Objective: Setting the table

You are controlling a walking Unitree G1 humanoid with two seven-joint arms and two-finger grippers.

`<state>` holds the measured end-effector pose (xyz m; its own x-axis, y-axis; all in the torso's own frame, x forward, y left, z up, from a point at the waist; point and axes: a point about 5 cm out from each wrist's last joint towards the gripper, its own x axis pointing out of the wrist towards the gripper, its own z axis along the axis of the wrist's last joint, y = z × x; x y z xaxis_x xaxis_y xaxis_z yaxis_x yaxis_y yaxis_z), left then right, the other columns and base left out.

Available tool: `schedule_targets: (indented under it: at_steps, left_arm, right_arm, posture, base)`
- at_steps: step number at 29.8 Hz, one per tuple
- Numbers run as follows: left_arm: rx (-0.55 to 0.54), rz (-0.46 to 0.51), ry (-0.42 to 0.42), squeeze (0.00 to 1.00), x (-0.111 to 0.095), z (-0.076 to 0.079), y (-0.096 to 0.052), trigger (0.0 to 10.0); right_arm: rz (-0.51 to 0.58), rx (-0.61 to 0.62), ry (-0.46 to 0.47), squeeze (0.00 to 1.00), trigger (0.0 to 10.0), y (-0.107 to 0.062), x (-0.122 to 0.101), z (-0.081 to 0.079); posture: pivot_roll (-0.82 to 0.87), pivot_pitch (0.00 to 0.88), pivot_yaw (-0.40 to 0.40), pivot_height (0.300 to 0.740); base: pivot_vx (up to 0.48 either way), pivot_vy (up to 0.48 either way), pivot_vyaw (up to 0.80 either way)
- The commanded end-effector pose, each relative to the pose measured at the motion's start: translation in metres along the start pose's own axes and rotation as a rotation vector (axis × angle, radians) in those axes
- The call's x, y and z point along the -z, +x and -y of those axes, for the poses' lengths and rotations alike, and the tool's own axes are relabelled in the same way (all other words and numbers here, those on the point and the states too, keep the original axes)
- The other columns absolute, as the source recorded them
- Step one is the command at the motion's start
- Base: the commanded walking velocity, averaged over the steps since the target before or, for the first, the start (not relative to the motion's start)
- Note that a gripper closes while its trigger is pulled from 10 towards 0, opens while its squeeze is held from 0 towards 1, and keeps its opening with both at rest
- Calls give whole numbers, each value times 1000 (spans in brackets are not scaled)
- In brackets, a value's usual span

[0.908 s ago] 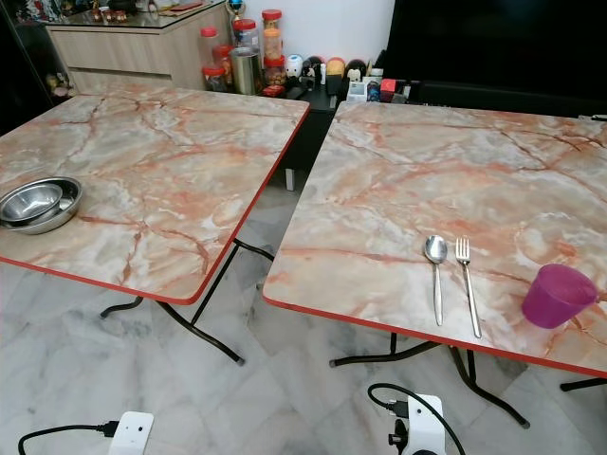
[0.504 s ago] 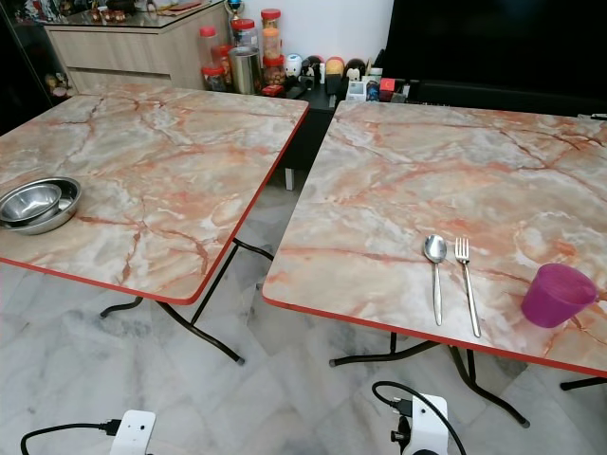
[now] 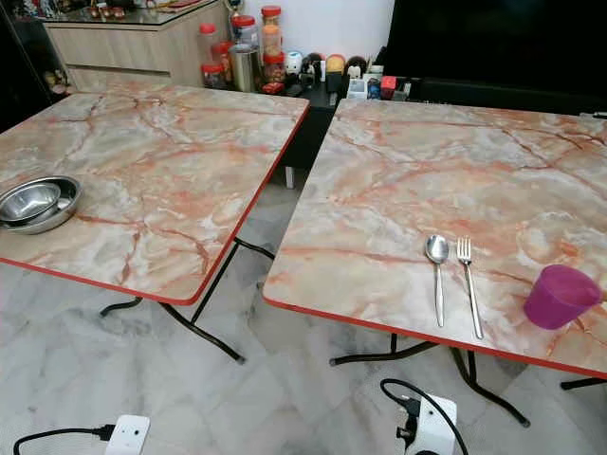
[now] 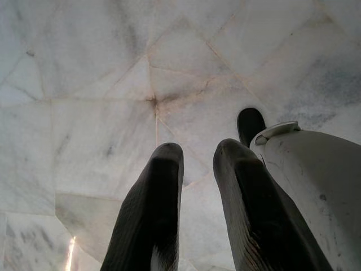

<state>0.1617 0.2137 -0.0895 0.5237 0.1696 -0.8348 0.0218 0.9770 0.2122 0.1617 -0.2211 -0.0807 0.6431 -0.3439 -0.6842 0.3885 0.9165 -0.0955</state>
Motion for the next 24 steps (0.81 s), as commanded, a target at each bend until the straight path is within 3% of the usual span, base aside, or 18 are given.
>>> schedule_targets:
  at_steps: [1,7,10,12,16,24]
  left_arm:
    - [-2,-18,11,0,7,-4,-1,10000]
    - [-5,-17,13,0,6,-5,-1,10000]
    - [-6,-15,14,0,6,-6,-1,10000]
    - [-5,-14,16,0,6,-6,-1,10000]
    - [-5,-13,17,0,6,-7,-1,10000]
    - [-4,-11,16,0,6,-6,-1,10000]
  right_arm:
    - [7,26,37,0,10000,-1,1,0]
    - [78,95,11,0,10000,-3,-4,3]
    - [386,218,30,0,10000,-17,-45,32]
    - [475,288,48,0,10000,-29,-62,46]
    - [496,383,80,0,10000,-32,-70,58]
    - [510,433,64,0,10000,-46,-84,62]
  posture:
    - [-44,0,34,740]
    - [-40,0,33,740]
    - [-41,0,34,740]
    - [-42,0,36,740]
    - [-42,0,36,740]
    - [-36,0,29,740]
  base:
    - [0,0,0]
    - [0,0,0]
    - [0,0,0]
    - [0,0,0]
    - [0,0,0]
    - [0,0,0]
